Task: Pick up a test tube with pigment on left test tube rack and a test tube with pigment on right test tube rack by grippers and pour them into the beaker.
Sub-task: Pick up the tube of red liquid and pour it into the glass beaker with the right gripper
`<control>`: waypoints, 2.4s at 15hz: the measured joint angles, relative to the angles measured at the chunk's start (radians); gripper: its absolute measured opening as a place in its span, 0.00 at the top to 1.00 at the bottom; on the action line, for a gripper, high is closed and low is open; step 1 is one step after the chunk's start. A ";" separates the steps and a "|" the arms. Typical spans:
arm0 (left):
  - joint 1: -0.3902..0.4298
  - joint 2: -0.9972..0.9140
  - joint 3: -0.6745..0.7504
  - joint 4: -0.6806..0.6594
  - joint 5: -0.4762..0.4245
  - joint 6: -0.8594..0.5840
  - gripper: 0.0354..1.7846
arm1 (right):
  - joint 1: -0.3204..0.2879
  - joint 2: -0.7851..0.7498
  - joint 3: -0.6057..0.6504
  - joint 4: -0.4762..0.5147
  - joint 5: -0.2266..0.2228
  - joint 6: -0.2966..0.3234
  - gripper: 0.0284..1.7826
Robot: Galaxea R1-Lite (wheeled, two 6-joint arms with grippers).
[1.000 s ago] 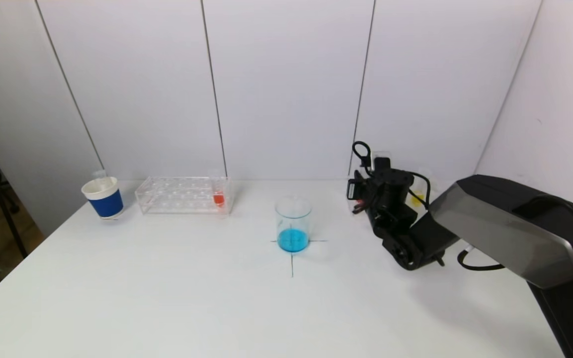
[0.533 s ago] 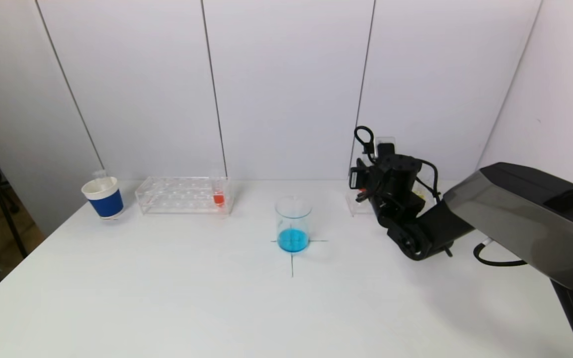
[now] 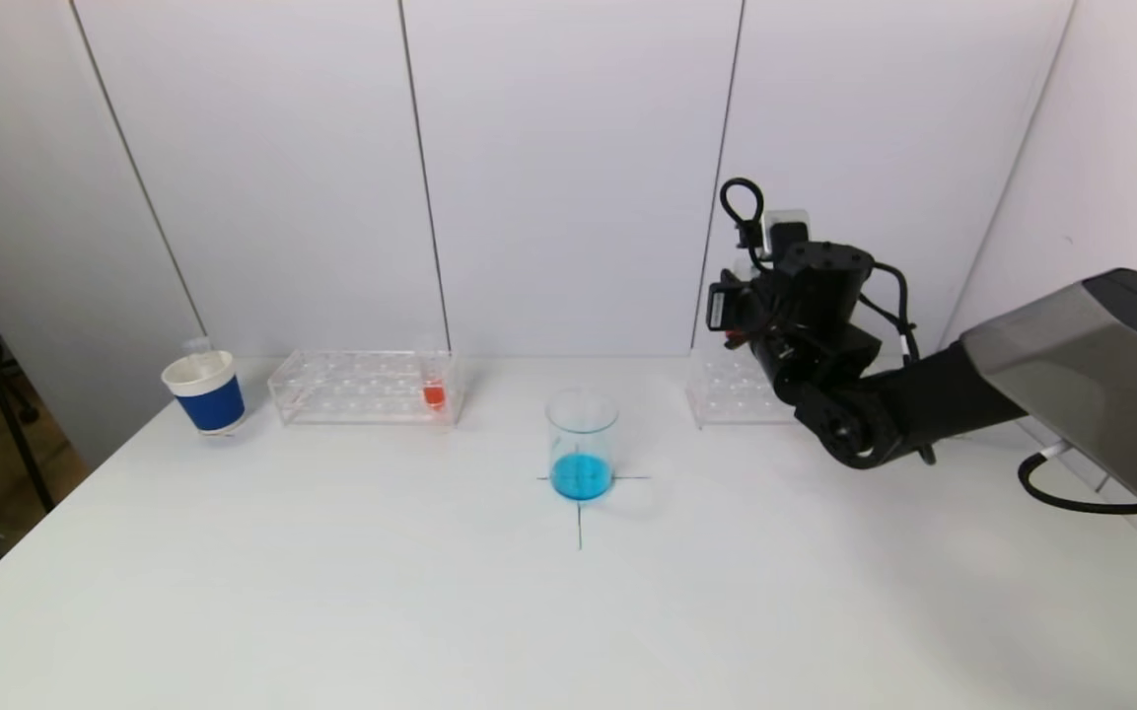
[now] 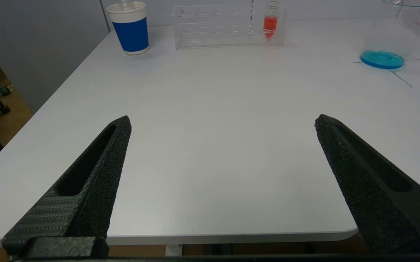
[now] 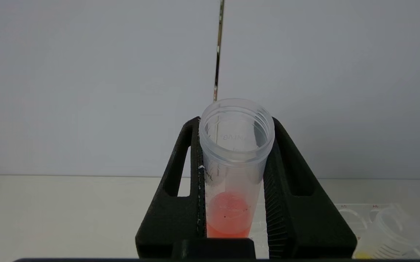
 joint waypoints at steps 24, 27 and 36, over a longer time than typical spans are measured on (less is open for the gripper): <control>0.000 0.000 0.000 0.000 0.000 0.000 0.01 | 0.086 -0.066 -0.341 0.435 0.775 -0.549 0.73; 0.000 0.000 0.000 0.000 0.000 0.000 0.01 | 0.083 -0.054 -0.324 0.431 0.847 -0.692 0.73; 0.000 0.000 0.000 0.000 0.000 0.000 0.01 | 0.096 -0.034 -0.227 0.241 0.990 -0.926 0.73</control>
